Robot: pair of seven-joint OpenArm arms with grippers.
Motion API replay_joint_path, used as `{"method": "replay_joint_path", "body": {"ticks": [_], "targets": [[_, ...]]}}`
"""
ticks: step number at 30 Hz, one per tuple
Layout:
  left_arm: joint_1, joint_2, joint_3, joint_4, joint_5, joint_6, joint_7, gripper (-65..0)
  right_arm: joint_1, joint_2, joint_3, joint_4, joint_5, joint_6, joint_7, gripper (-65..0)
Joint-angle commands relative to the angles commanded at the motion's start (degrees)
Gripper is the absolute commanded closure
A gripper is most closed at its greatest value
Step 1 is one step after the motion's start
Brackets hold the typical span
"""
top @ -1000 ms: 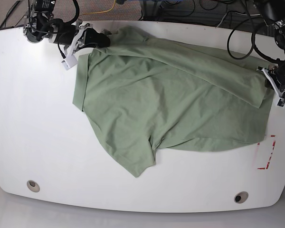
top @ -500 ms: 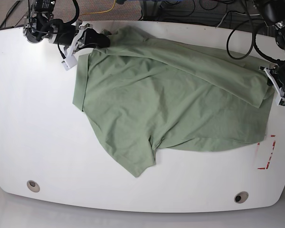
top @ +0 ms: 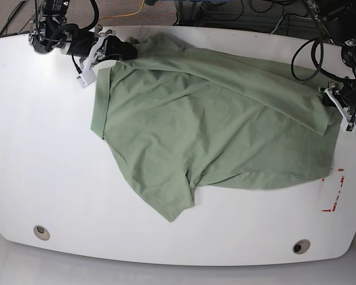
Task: Layout the t-shirt on the table in an organized manner, then fold the t-shirt properly
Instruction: 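Open the left gripper and regrasp the shirt edge nearby, then slide the left gripper along the shirt's side edge, tugging it outward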
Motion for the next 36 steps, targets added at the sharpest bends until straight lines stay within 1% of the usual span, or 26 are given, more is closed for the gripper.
{"method": "replay_joint_path", "body": {"ticks": [2, 3, 6, 7, 8, 19, 23, 26, 27, 29, 30, 32, 34, 36], "targets": [[0.0, 0.0, 0.62, 0.09, -0.09, 0.0, 0.0, -23.3, 0.0, 0.0, 0.0, 0.0, 0.0, 0.0, 0.0, -0.2], [0.0, 0.0, 0.7, 0.09, -0.18, 0.0, 0.0, -21.5, 0.0, 0.0, 0.0, 0.0, 0.0, 0.0, 0.0, -0.2], [0.0, 0.0, 0.79, 0.09, 0.0, 0.0, 0.0, -9.3, 0.0, -0.09, 0.09, 0.0, 0.0, 0.0, 0.0, -0.2], [0.09, 0.0, 0.88, 0.09, 0.0, 0.0, 0.0, -2.4, 0.0, -0.09, 0.09, 0.0, 0.0, 0.0, 0.0, -0.2], [0.09, 0.0, 0.88, 0.09, 0.0, 0.0, 0.0, -0.7, 0.0, -0.09, 0.09, 0.0, 0.0, 0.0, 0.0, -0.2], [0.44, -0.18, 0.53, 0.18, -0.18, 0.0, 0.09, 0.0, 0.09, -0.09, 0.09, 0.0, 0.0, 0.0, 0.09, -0.3], [0.53, -0.35, 0.18, 1.93, 0.0, 0.0, 0.35, 0.0, 0.09, -0.09, 0.09, 0.0, 0.0, 0.0, 0.09, -0.3], [0.62, -0.35, -1.67, 3.08, 0.0, 0.0, 1.58, -3.3, 0.09, -0.09, 0.09, 0.0, 0.0, 0.0, 0.09, -0.3], [0.44, -0.35, -2.46, 3.16, -0.09, 0.0, 2.2, -6.0, 0.09, -0.09, 0.09, 0.0, 0.0, 0.0, 0.09, -0.3], [0.26, -0.35, -4.22, 3.34, -0.26, 0.0, 3.08, -13.3, 0.09, 0.0, 0.09, 0.0, 0.0, 0.0, 0.09, -0.3], [0.18, -0.35, -5.19, 3.16, -0.26, 0.0, 3.16, -17.5, 0.09, 0.0, 0.09, 0.0, 0.0, 0.0, 0.09, -0.3], [0.09, -0.35, -6.42, 2.99, -0.35, 0.0, 3.16, -23.6, 0.09, 0.0, 0.09, 0.0, 0.0, 0.0, 0.09, -0.3], [0.0, -0.35, -6.77, 2.99, -0.44, 0.0, 3.16, -26.8, 0.09, 0.0, 0.0, 0.0, 0.0, 0.0, 0.09, -0.3], [-0.09, -0.35, -6.77, 2.99, -0.53, 0.0, 3.16, -27.6, 0.09, 0.0, -0.09, 0.0, 0.0, 0.0, 0.09, -0.3]]}}
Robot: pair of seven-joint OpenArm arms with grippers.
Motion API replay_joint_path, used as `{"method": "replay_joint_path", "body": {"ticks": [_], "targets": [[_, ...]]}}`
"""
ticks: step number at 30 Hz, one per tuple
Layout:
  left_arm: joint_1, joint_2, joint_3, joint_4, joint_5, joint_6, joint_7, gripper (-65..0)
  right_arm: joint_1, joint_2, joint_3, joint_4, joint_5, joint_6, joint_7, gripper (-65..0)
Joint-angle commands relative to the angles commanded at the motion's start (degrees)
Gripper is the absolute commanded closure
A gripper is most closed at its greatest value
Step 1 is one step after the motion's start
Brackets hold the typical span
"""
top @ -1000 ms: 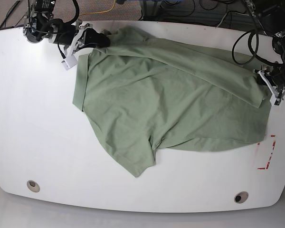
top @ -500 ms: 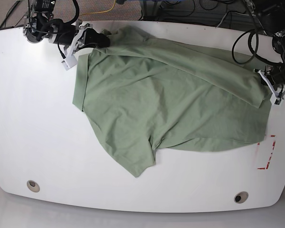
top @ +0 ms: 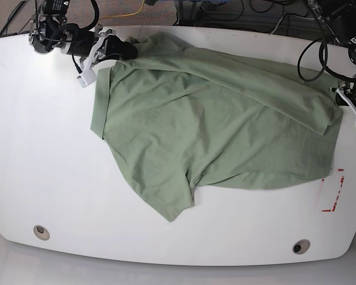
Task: Layout the t-shirt on the table in an organized manner, then fold the t-shirt properly
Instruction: 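Slide the left gripper along the shirt's side edge, tugging it outward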
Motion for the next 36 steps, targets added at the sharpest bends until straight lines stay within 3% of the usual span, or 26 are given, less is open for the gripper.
{"method": "replay_joint_path", "body": {"ticks": [15, 24, 36], "targets": [[-4.13, -0.88, 3.78, -10.73, -5.98, 0.0, 0.09, -27.8, 0.0, 0.09, 0.09, 0.0, 0.0, 0.0, 0.0, -0.3], [-4.22, -0.88, 5.54, -10.2, -7.03, 0.0, 3.16, -27.5, 0.0, -0.09, 0.18, 0.0, 0.0, 0.0, 0.0, -0.3], [-1.93, -0.88, 5.19, -1.41, -7.91, 0.0, 7.03, -27.5, 0.62, -0.18, 0.0, 0.0, 0.0, 0.0, 0.0, -0.5]]}}
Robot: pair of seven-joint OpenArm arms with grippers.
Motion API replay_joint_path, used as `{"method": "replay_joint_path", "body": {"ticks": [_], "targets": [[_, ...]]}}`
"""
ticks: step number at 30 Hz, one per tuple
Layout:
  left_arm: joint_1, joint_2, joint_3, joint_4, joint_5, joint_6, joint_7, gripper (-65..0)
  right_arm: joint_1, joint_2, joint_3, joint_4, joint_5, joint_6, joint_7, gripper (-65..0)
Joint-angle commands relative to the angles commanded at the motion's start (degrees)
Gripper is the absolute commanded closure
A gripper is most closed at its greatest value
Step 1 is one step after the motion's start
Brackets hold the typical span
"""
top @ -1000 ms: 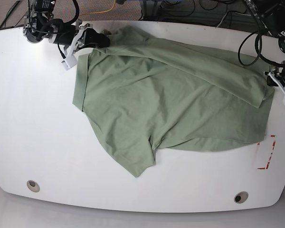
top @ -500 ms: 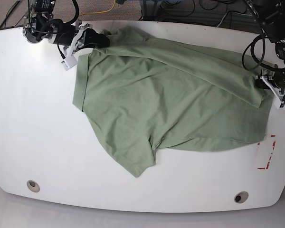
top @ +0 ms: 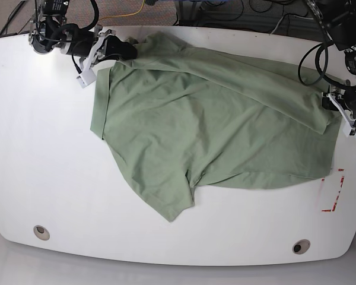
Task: Layout the t-shirt on the table in an organized manner, then fold the t-shirt properly
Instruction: 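Slide the left gripper along the shirt's side edge, tugging it outward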
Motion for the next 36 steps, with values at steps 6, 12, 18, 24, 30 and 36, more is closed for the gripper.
{"method": "replay_joint_path", "body": {"ticks": [6, 12, 18, 24, 30, 36], "targets": [[1.32, 0.0, 0.0, 0.0, 0.0, 0.0, 0.0, -27.5, 0.26, 0.0, 0.0, -3.52, 0.0, 0.0, 0.0, -0.5], [1.23, 0.0, 0.0, -0.26, 0.35, 0.0, -0.62, -27.8, 1.05, 0.18, 0.09, -6.07, 0.26, 0.0, 0.0, -0.3], [0.79, -1.14, 0.0, -2.55, 1.85, 0.0, -2.81, -27.8, 1.41, 0.26, -0.09, -5.98, 0.44, 0.0, 0.0, -0.3], [-2.11, -1.49, 0.09, -8.09, 2.81, 0.0, -3.69, -27.8, 1.41, 0.26, -0.09, -5.98, 0.44, 0.0, 0.0, -0.3], [-2.11, -2.02, 1.85, -10.02, 2.46, 0.0, -4.92, -27.8, 1.41, 0.26, -0.09, -5.98, 0.44, 0.0, 0.0, -0.3], [-1.93, -1.76, 3.25, -9.58, 2.29, 0.0, -3.87, -27.8, 1.41, 0.26, -0.09, -5.98, 0.44, 0.0, 0.0, -0.3]]}}
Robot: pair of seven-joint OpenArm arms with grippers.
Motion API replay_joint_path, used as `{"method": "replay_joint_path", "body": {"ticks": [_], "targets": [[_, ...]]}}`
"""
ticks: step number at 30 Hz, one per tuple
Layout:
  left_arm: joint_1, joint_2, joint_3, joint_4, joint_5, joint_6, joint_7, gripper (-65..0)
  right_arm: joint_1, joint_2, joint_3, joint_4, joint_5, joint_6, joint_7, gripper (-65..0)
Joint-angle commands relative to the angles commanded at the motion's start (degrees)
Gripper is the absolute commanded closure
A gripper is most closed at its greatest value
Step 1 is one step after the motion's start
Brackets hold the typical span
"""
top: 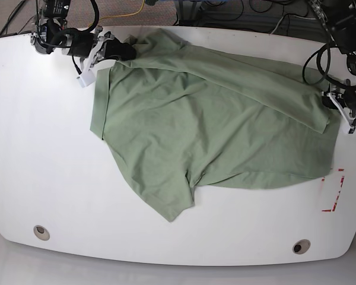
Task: Layout the t-shirt on the table in an organized manner, then fold the t-shirt properly
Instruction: 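Slide the left gripper along the shirt's side edge, tugging it outward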
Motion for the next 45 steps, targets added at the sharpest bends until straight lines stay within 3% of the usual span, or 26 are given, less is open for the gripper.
{"method": "replay_joint_path", "body": {"ticks": [23, 30, 45], "targets": [[2.46, 1.32, 0.0, 7.65, -0.35, 0.0, 5.8, -27.5, 0.09, -0.26, -0.09, 0.0, -0.09, 0.0, 0.0, -0.3], [3.78, 0.97, 0.09, 7.65, -5.45, 0.0, 5.8, -27.5, 0.44, -0.26, -0.09, 0.0, -0.09, 0.0, 0.0, -0.3], [3.6, 0.97, 1.93, 7.56, -5.54, 0.0, 5.63, -27.8, 0.44, -0.26, -0.09, 0.0, -0.18, 0.0, 0.0, -0.3]]}}
